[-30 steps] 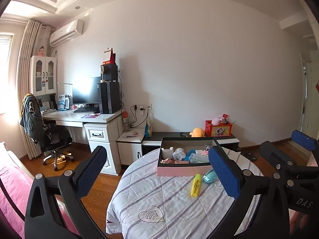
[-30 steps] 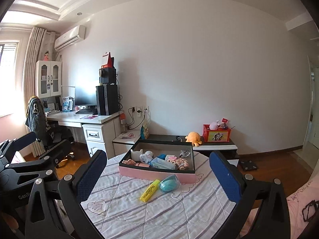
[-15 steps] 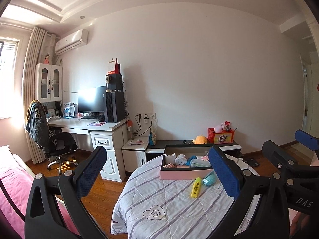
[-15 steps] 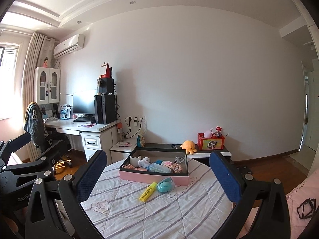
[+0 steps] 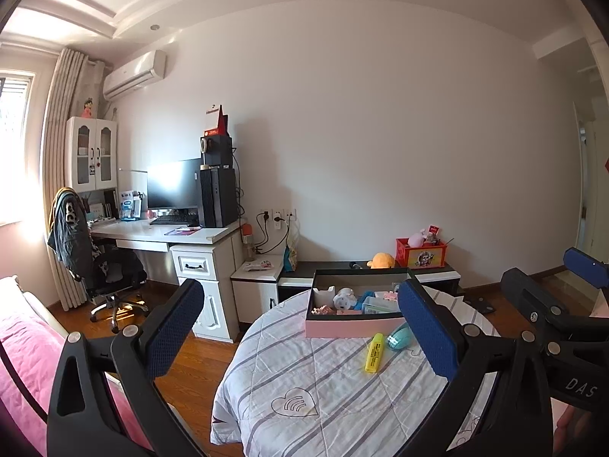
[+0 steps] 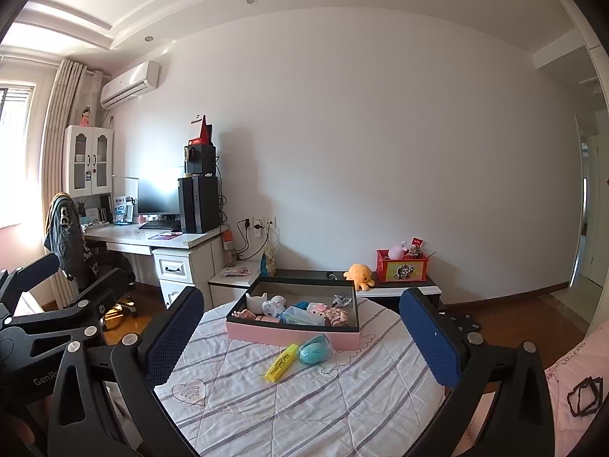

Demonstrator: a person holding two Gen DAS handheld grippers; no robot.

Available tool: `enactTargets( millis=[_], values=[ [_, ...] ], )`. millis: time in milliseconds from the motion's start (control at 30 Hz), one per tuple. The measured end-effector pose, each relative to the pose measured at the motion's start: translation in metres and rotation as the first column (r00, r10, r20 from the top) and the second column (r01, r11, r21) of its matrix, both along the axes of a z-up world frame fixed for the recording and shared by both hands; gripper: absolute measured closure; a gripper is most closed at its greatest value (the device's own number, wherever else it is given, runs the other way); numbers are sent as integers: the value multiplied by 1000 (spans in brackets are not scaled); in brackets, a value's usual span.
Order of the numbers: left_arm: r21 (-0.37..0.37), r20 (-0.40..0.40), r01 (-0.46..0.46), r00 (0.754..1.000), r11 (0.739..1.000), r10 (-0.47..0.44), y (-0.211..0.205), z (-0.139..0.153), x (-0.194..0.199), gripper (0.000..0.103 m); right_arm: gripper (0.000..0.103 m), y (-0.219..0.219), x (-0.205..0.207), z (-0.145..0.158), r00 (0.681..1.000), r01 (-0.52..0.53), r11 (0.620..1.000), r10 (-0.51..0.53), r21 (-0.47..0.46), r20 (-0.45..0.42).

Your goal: Organize rigid objects

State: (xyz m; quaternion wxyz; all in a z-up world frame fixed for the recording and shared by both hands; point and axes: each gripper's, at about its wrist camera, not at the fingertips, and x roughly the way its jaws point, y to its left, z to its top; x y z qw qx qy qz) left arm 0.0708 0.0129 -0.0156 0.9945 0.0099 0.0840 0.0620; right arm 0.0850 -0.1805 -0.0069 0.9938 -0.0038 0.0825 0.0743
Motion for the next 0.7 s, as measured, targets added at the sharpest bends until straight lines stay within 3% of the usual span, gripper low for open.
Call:
enactTargets(
  millis=[467,700],
  values=[
    [-5,-72,10,997,1000,-11,0,-20,40,0,0,0,28,-18,998,5,1000,-5,-2,-64],
    [-34,-185,30,982,999,-36,6,-53,80,0,0,4,58,-40,990,10,1000,-13,-22,-143]
  ],
)
